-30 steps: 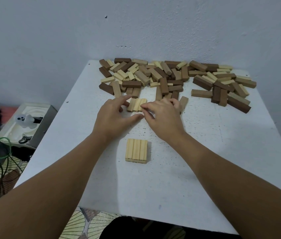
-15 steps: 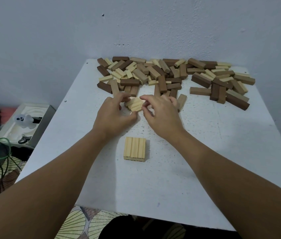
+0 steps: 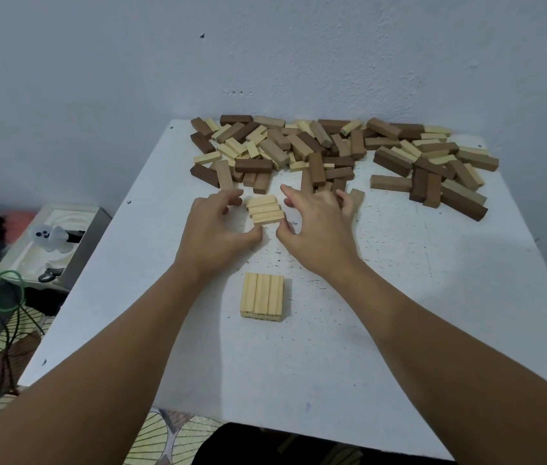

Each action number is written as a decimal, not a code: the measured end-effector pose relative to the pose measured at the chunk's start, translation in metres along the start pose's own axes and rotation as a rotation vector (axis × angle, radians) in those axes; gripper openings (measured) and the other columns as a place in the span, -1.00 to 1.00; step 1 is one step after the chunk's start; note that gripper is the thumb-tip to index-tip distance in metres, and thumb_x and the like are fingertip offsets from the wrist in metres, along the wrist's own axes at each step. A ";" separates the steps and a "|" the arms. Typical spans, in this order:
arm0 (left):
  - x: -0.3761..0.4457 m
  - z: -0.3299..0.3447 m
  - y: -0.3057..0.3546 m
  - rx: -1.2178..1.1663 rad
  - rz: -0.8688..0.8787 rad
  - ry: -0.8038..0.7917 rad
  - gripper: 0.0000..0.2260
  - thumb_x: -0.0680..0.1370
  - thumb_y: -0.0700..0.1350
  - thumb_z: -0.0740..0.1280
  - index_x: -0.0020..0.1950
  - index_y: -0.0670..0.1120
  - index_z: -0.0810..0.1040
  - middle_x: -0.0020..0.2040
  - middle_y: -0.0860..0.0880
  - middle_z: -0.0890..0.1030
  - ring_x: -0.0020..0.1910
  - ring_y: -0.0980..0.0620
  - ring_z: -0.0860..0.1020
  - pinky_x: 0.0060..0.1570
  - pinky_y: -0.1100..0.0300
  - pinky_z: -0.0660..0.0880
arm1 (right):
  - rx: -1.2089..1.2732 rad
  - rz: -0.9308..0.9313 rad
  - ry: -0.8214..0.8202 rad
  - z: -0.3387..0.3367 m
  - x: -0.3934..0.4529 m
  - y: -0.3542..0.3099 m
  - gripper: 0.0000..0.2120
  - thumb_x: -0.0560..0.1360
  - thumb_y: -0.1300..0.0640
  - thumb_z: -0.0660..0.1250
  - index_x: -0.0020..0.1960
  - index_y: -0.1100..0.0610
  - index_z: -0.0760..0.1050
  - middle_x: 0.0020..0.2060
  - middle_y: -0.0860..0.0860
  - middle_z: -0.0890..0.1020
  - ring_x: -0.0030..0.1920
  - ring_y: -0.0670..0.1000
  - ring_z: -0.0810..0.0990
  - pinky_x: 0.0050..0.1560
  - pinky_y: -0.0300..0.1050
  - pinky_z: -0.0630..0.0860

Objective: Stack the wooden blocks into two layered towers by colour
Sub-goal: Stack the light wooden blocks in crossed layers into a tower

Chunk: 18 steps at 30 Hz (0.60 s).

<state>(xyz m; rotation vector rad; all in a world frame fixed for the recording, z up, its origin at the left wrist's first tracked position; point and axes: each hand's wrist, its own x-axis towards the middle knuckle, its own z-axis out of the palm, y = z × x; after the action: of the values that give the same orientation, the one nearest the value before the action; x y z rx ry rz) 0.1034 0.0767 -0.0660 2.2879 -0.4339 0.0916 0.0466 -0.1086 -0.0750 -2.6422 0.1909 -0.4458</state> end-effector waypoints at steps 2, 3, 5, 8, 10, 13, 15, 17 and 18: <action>0.002 -0.001 0.000 -0.003 0.009 -0.003 -0.42 0.41 0.07 0.56 0.42 0.09 0.55 0.15 0.21 0.59 0.24 0.13 0.44 0.04 0.47 0.30 | 0.029 0.009 -0.013 0.000 0.000 0.000 -0.45 0.58 -0.06 0.32 0.55 -0.09 0.36 0.13 -0.19 0.66 0.32 -0.06 0.42 0.53 0.12 -0.06; 0.003 -0.002 -0.001 -0.004 0.013 -0.006 -0.43 0.40 0.08 0.56 0.40 0.10 0.57 0.13 0.22 0.58 0.22 0.13 0.45 0.03 0.48 0.29 | 0.046 0.012 -0.017 -0.001 0.000 0.000 -0.45 0.58 -0.04 0.33 0.56 -0.10 0.35 0.14 -0.21 0.67 0.33 -0.08 0.42 0.54 0.12 -0.09; 0.005 -0.003 -0.002 -0.007 0.016 -0.013 -0.47 0.40 0.10 0.56 0.37 0.13 0.61 0.10 0.21 0.58 0.19 0.15 0.46 0.01 0.47 0.29 | 0.063 0.012 -0.018 -0.001 0.001 0.000 -0.44 0.60 -0.03 0.34 0.57 -0.10 0.33 0.15 -0.22 0.68 0.33 -0.10 0.42 0.53 0.10 -0.13; 0.006 -0.006 0.000 -0.017 0.021 -0.017 -0.54 0.44 0.04 0.57 0.33 0.16 0.64 0.03 0.34 0.53 0.13 0.19 0.46 0.01 0.45 0.32 | 0.083 0.014 -0.023 0.000 0.001 0.001 -0.45 0.62 -0.02 0.34 0.58 -0.09 0.33 0.15 -0.20 0.69 0.35 -0.08 0.43 0.52 0.08 -0.13; 0.005 -0.006 0.001 -0.020 0.034 -0.014 -0.58 0.45 0.00 0.57 0.30 0.15 0.66 -0.02 0.41 0.51 0.07 0.25 0.45 0.00 0.49 0.32 | 0.099 0.012 -0.023 0.000 0.001 0.001 -0.45 0.62 0.00 0.34 0.58 -0.09 0.33 0.16 -0.18 0.69 0.35 -0.08 0.44 0.53 0.07 -0.13; 0.004 -0.006 0.001 -0.053 0.025 -0.004 -0.58 0.44 -0.06 0.58 0.29 0.11 0.68 -0.05 0.40 0.51 0.04 0.35 0.48 -0.02 0.56 0.33 | 0.106 0.008 -0.022 0.000 0.000 0.001 -0.43 0.60 -0.02 0.35 0.59 -0.09 0.32 0.16 -0.19 0.68 0.35 -0.08 0.44 0.54 0.08 -0.15; 0.004 -0.006 0.000 -0.065 0.006 -0.001 -0.54 0.43 -0.03 0.58 0.32 0.12 0.66 0.00 0.30 0.54 0.06 0.28 0.50 0.01 0.51 0.35 | 0.094 0.004 -0.010 0.000 0.000 0.001 -0.41 0.58 -0.05 0.36 0.58 -0.09 0.33 0.18 -0.18 0.66 0.36 -0.05 0.44 0.55 0.10 -0.15; 0.004 -0.007 -0.001 -0.069 0.000 0.006 -0.49 0.41 0.01 0.60 0.35 0.11 0.63 0.08 0.16 0.59 0.09 0.19 0.50 0.04 0.42 0.38 | 0.080 -0.003 -0.016 0.000 0.001 0.001 -0.39 0.57 -0.08 0.34 0.59 -0.08 0.31 0.20 -0.16 0.64 0.37 -0.03 0.42 0.55 0.13 -0.18; 0.004 -0.007 -0.002 -0.074 0.008 0.012 -0.48 0.40 0.01 0.60 0.35 0.10 0.62 0.09 0.14 0.61 0.10 0.15 0.50 0.05 0.37 0.40 | 0.078 -0.005 -0.032 0.000 0.001 0.000 -0.38 0.57 -0.08 0.33 0.60 -0.08 0.29 0.21 -0.15 0.64 0.37 -0.03 0.42 0.56 0.14 -0.21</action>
<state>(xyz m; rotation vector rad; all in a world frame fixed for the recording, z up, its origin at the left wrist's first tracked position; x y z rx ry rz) 0.1080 0.0818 -0.0623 2.2126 -0.4335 0.0916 0.0471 -0.1093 -0.0747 -2.5726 0.1535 -0.4041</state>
